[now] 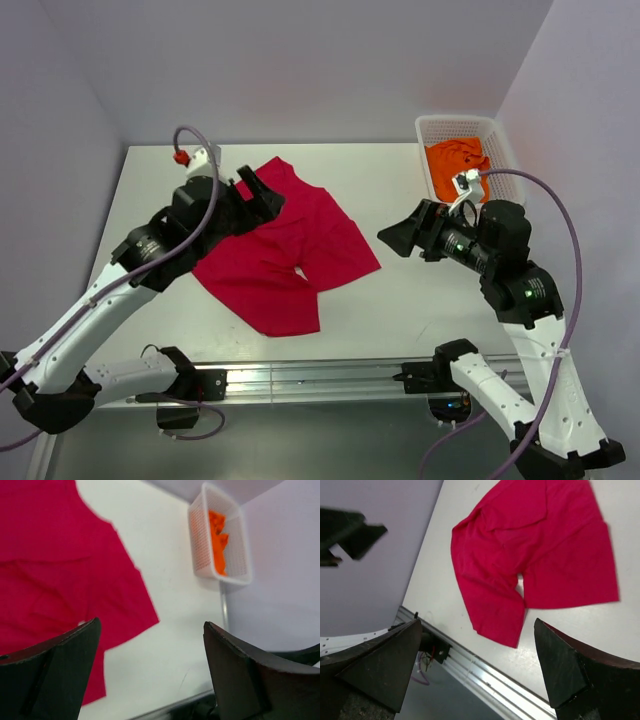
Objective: Fold and stack the t-shirts
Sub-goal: Flatten out the tshirt
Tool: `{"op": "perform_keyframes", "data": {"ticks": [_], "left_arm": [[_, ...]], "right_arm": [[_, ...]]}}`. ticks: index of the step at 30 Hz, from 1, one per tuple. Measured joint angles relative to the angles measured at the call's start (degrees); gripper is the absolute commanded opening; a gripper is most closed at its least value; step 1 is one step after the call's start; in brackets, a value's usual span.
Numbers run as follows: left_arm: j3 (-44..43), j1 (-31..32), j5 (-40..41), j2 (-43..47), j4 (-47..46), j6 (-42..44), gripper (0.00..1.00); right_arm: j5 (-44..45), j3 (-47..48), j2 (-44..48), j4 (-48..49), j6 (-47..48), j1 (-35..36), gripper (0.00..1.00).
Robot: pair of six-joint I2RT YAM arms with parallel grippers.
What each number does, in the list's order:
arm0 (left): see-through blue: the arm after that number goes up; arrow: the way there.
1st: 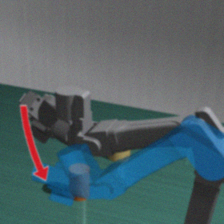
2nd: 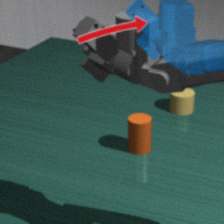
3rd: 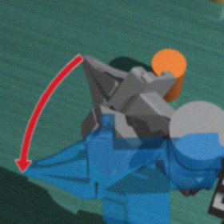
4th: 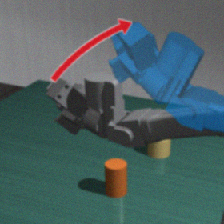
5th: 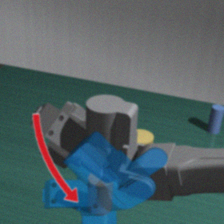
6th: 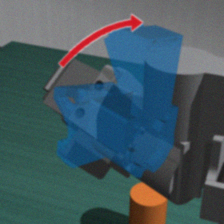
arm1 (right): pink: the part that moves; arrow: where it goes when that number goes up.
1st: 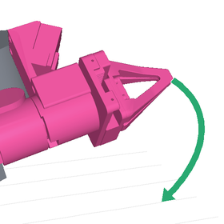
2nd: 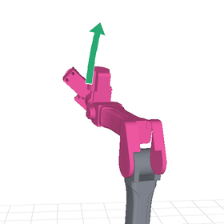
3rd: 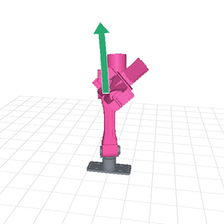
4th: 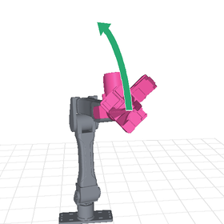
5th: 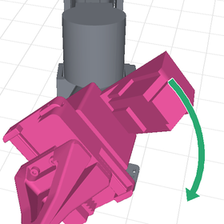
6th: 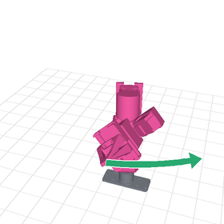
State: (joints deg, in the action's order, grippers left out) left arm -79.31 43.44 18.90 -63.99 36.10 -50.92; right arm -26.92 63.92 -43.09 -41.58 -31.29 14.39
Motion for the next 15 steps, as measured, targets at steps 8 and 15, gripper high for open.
{"op": "perform_keyframes", "data": {"ticks": [8,15], "left_arm": [[5.05,14.62,-0.22,-9.86,12.66,-2.82,0.84],[5.05,27.69,-2.40,-24.06,15.91,-2.67,0.81]], "right_arm": [[8.68,4.20,-8.90,-3.28,2.86,0.00,1.00],[18.60,4.83,-11.47,-4.70,3.23,-0.09,1.00]]}}
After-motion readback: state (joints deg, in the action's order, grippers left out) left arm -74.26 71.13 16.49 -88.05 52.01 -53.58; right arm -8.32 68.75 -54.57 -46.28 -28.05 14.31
